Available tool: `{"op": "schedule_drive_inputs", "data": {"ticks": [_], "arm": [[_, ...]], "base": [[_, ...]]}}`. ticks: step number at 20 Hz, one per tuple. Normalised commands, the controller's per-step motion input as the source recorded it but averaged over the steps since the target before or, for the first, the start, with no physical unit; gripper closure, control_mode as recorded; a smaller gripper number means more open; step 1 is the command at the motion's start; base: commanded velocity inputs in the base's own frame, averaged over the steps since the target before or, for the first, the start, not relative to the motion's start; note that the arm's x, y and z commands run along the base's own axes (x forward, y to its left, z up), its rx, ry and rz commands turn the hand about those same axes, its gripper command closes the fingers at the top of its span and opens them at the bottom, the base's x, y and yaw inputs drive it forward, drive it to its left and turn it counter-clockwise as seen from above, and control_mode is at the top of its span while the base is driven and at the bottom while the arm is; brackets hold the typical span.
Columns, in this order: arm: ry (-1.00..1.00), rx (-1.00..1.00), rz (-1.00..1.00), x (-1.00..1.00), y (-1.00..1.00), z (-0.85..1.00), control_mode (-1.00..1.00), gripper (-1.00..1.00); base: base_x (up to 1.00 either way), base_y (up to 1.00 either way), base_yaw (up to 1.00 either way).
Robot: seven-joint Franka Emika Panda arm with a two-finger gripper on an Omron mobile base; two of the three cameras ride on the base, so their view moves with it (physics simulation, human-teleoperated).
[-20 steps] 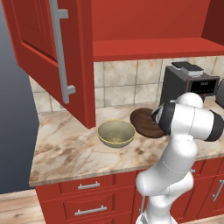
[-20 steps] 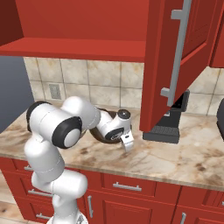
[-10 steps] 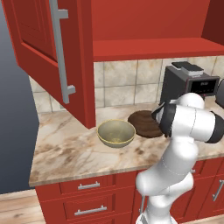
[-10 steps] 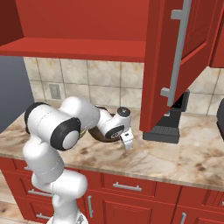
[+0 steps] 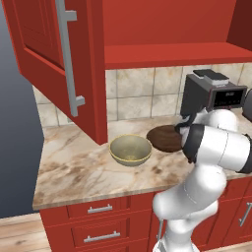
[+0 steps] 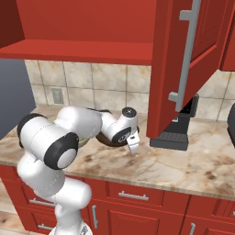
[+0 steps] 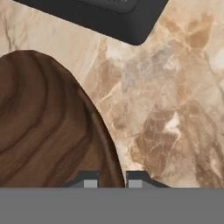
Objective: Open the cabinet. Pick the bowls from the counter and place them in the cabinet. Then close the cabinet.
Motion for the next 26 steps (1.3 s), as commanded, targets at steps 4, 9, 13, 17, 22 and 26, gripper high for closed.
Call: {"op": "schedule_drive_inputs", "data": {"ticks": [4, 9, 13, 17, 22, 26], "arm": [[0.00, 0.00, -0.17, -0.27, -0.09, 0.53, -1.00, 1.00], [0.00, 0.00, -0.15, -0.20, 0.00, 0.77, -1.00, 1.00], [0.08, 0.00, -0.12, -0.43, -0.04, 0.73, -1.00, 1.00], [0.18, 0.00, -0.13, -0.62, -0.10, 0.73, -1.00, 1.00], [0.04, 0.00, -0.06, -0.68, 0.00, 0.82, -1.00, 1.00], [-0.06, 0.00, -0.06, -0.65, 0.00, 0.86, -1.00, 1.00]], "base": [[0.00, 0.00, 0.00], [0.00, 0.00, 0.00], [0.00, 0.00, 0.00], [0.00, 0.00, 0.00], [0.00, 0.00, 0.00], [0.00, 0.00, 0.00]]}}
